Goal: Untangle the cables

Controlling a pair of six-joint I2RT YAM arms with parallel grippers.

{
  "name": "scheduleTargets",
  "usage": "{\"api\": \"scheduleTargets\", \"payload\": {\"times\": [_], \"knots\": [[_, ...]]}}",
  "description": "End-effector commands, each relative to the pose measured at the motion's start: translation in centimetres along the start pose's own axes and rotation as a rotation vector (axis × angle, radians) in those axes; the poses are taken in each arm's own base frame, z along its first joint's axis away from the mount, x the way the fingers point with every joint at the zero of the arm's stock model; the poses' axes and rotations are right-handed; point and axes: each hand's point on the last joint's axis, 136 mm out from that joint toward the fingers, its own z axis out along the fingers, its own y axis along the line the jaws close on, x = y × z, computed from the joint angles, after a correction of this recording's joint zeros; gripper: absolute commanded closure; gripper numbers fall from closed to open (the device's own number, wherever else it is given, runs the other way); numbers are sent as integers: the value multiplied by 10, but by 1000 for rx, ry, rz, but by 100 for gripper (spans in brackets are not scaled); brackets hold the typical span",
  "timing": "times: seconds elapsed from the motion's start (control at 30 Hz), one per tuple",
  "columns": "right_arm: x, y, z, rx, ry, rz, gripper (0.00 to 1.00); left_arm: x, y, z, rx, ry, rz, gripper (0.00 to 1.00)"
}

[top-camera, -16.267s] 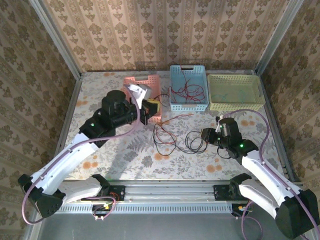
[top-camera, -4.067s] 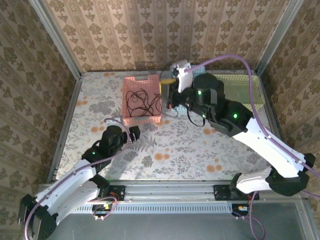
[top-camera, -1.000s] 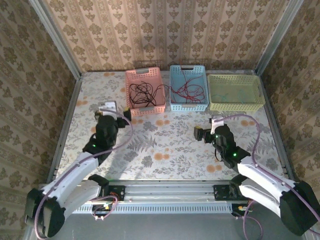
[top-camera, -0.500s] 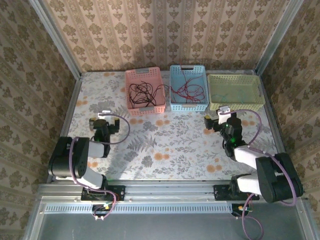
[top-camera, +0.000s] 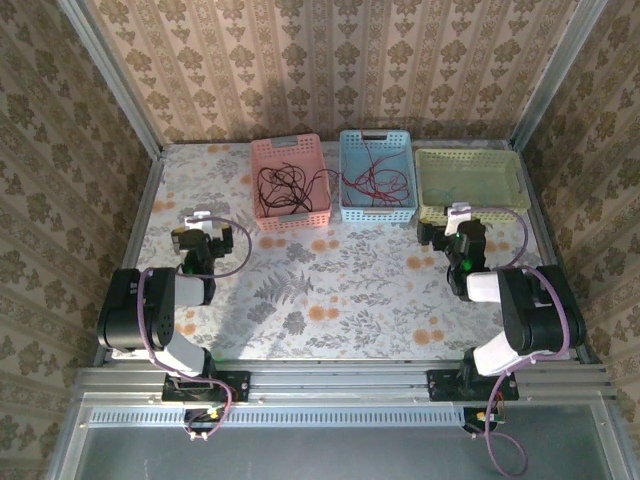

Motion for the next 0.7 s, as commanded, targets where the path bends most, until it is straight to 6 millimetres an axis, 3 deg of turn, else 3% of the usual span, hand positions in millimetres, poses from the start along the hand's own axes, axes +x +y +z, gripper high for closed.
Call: {"api": "scheduleTargets", "payload": {"times": [0.0, 0.67], "knots": [[2, -2, 0, 12, 12, 26, 0, -8, -1, 1, 12, -21, -27, 0], [1, -2, 1, 12, 14, 26, 0, -8, -2, 1, 12, -19, -19, 0]]}}
